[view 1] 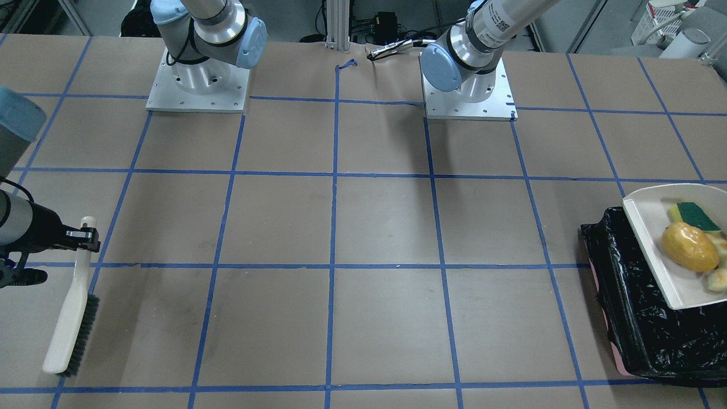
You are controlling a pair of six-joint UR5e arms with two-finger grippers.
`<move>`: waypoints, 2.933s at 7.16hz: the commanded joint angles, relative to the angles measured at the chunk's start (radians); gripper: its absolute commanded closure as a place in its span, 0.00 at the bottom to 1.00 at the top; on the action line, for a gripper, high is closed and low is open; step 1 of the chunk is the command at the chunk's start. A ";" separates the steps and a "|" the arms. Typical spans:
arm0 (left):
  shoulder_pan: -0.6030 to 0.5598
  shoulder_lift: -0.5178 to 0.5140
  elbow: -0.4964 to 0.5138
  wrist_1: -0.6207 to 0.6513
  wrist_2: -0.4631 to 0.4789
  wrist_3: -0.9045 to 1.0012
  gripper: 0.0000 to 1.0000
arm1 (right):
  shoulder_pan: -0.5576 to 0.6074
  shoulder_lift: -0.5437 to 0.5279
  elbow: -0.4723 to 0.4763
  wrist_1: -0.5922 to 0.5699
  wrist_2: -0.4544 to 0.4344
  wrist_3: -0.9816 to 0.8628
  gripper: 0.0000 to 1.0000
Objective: Sweep and dump trash into bin
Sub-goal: 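Tilt the dustpan over the bin with the left gripper while the right lowers the brush, then tip the dustpan further with the left gripper while the right releases the brush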
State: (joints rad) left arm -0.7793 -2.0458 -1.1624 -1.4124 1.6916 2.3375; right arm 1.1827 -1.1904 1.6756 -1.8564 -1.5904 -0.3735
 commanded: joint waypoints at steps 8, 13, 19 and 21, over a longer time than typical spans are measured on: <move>-0.029 -0.043 0.029 0.160 0.262 0.244 1.00 | 0.000 0.026 -0.002 -0.001 0.001 -0.001 0.61; -0.093 -0.045 0.032 0.228 0.361 0.270 1.00 | 0.000 0.023 -0.007 -0.041 -0.016 -0.002 0.00; -0.170 -0.048 0.018 0.392 0.487 0.350 1.00 | 0.014 -0.151 -0.037 0.005 -0.049 -0.004 0.00; -0.219 -0.051 0.012 0.476 0.540 0.365 1.00 | 0.049 -0.240 -0.040 0.131 0.013 0.008 0.00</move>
State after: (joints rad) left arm -0.9671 -2.0945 -1.1454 -0.9852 2.1943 2.6961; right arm 1.2089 -1.3810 1.6366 -1.8119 -1.6147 -0.3745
